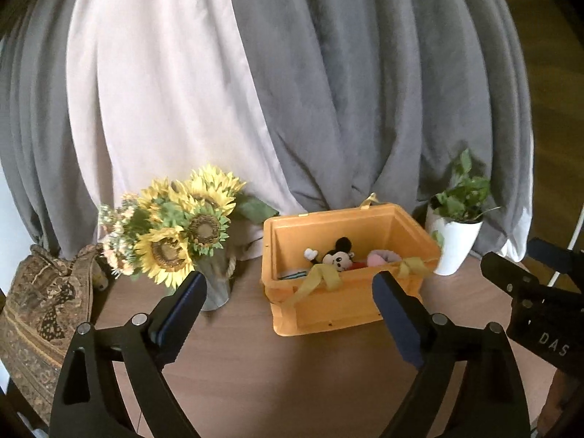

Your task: Organize soft objects

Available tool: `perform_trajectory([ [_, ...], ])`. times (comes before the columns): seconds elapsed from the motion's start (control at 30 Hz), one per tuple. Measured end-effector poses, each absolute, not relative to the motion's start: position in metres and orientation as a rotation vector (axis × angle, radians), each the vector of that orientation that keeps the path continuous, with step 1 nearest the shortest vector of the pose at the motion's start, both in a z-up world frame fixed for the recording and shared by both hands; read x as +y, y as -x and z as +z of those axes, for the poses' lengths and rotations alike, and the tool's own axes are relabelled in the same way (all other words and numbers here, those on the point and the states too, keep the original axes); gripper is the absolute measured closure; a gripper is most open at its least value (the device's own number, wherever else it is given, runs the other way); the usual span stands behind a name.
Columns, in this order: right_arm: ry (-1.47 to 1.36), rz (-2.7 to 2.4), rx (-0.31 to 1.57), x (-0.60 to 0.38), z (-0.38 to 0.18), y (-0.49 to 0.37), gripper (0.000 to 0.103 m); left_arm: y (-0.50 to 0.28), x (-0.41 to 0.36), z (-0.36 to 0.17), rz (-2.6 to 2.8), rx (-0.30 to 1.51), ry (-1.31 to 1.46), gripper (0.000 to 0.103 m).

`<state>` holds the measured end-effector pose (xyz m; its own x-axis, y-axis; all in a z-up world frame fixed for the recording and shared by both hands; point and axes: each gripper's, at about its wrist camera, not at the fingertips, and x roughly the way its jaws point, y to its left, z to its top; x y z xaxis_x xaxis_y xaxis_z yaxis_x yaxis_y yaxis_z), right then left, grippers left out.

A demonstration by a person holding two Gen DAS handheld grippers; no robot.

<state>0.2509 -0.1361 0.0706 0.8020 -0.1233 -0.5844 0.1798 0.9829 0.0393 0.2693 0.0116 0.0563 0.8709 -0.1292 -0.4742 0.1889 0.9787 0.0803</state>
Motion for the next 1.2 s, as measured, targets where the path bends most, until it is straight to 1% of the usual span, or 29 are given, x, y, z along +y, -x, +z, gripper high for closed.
perform_trajectory([
  [0.47,-0.077,-0.144,0.526,-0.143,0.102,-0.134,0.023,-0.142,0.002,0.08,-0.169,0.392,-0.091,0.004],
  [0.6,-0.081,-0.14,0.507,-0.146,0.109,-0.102,0.021,-0.11,0.0,0.083,-0.175,0.38,-0.095,0.002],
  [0.7,-0.084,-0.142,0.499,-0.148,0.114,-0.082,0.021,-0.091,0.001,0.084,-0.18,0.371,-0.096,0.0],
  [0.97,-0.1,-0.144,0.491,-0.15,0.118,-0.033,0.021,-0.041,0.003,0.091,-0.187,0.333,-0.102,0.0],
  [1.2,-0.112,-0.153,0.475,-0.149,0.123,-0.006,0.021,-0.013,0.005,0.095,-0.185,0.324,-0.102,0.0],
])
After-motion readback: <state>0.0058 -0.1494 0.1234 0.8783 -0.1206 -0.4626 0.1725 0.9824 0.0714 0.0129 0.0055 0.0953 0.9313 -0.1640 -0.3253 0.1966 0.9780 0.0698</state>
